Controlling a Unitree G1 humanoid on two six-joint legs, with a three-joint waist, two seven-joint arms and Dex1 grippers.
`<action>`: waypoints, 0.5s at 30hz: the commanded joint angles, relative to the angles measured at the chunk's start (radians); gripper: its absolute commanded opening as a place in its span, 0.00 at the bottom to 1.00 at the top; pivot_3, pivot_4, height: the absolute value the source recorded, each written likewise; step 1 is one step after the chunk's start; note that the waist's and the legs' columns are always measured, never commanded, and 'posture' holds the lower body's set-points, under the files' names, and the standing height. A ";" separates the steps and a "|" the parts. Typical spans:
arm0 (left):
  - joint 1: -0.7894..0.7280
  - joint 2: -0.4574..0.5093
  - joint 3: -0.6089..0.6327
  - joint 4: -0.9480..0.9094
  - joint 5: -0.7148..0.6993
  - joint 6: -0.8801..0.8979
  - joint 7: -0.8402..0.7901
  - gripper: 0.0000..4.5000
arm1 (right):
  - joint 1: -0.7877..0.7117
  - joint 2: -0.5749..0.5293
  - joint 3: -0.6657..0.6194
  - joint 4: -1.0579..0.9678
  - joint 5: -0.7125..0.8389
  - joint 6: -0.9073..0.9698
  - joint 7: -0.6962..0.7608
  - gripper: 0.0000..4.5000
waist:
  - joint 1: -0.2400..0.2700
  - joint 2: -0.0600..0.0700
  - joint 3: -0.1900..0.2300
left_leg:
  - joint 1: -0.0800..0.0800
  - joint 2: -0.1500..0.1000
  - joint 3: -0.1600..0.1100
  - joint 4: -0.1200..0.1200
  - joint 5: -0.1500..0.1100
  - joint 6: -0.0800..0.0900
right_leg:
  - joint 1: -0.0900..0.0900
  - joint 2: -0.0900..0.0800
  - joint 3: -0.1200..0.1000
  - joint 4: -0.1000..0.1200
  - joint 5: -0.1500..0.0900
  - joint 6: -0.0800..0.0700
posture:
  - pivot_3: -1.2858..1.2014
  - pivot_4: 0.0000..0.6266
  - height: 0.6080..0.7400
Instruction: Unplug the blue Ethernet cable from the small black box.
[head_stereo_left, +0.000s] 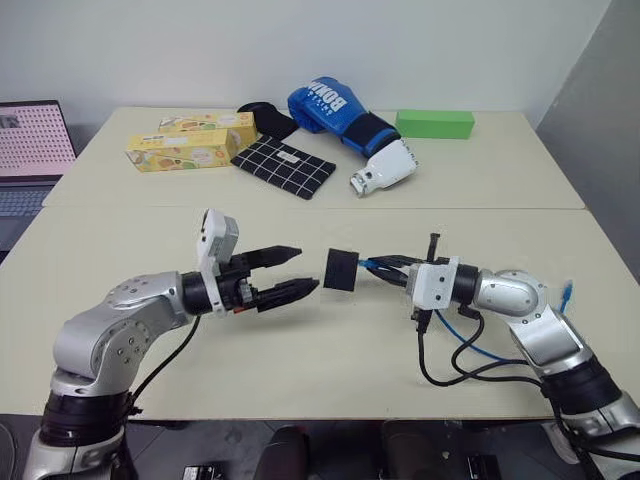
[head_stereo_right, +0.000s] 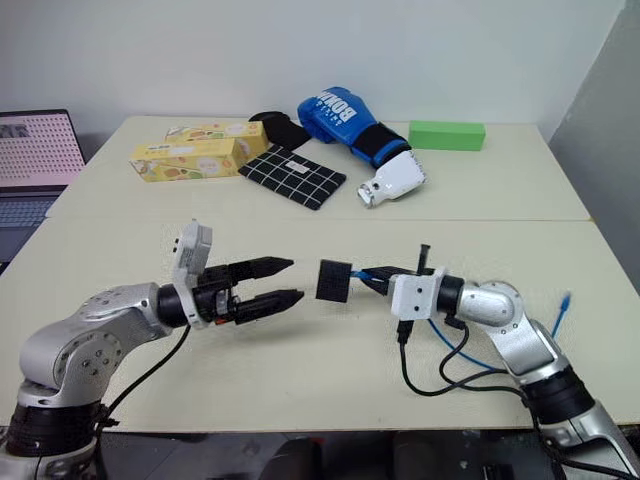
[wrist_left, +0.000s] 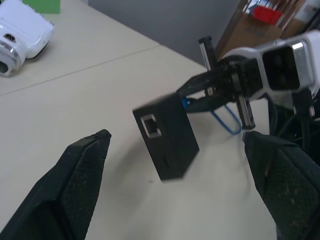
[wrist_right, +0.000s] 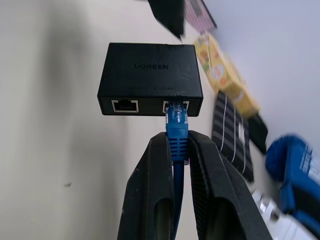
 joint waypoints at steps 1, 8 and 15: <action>-0.014 -0.021 0.017 -0.027 -0.057 0.042 0.046 1.00 | -0.064 0.024 -0.001 0.021 0.021 -0.095 0.025 0.04 | 0.000 0.000 0.000 | 0.000 0.000 0.000 0.000 0.000 0.000 | 0.000 -0.001 0.000 0.000 0.000 0.000 | 0.52 0.24 1.00; -0.022 -0.051 0.037 -0.012 -0.124 0.084 0.084 1.00 | -0.101 0.051 -0.005 0.042 0.017 -0.148 0.040 0.04 | 0.002 0.000 0.000 | 0.000 0.000 -0.001 0.000 0.000 -0.001 | 0.000 -0.002 0.000 0.000 0.000 0.000 | 0.52 0.24 1.00; -0.018 -0.044 0.040 -0.011 -0.170 0.102 0.082 0.86 | -0.100 0.058 -0.015 0.044 -0.003 -0.179 0.025 0.04 | 0.002 0.000 0.000 | 0.000 0.000 -0.001 0.000 0.000 -0.001 | 0.000 -0.002 0.000 0.000 0.000 0.000 | 0.52 0.24 1.00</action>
